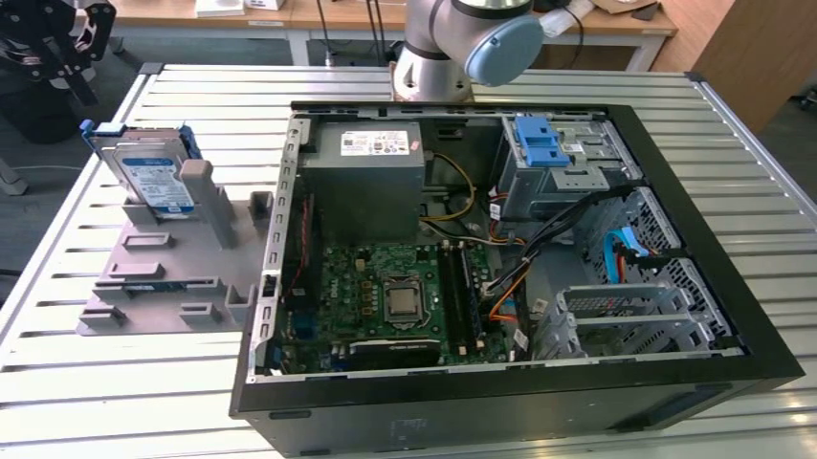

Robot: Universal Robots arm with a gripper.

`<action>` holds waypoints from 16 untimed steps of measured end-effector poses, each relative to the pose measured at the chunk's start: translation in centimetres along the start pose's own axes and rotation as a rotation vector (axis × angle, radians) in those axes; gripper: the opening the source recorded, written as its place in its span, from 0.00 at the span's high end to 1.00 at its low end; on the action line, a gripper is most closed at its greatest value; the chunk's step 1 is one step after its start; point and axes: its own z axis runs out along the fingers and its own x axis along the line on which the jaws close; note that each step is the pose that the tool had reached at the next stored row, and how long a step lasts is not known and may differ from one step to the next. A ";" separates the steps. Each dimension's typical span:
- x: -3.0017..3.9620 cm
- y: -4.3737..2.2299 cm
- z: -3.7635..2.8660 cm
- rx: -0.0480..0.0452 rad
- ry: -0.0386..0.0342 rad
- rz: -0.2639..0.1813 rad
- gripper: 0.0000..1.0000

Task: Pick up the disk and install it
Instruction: 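Pick up the disk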

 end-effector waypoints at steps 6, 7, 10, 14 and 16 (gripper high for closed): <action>0.00 0.00 0.00 0.0000 0.0001 -0.002 0.89; 0.00 0.00 0.00 -0.0001 0.0003 -0.008 0.89; 0.00 0.00 0.00 -0.0005 0.0018 -0.044 0.89; 0.00 0.00 0.01 -0.0014 0.0047 -0.115 0.89; 0.00 0.00 0.01 -0.0018 0.0062 -0.151 0.89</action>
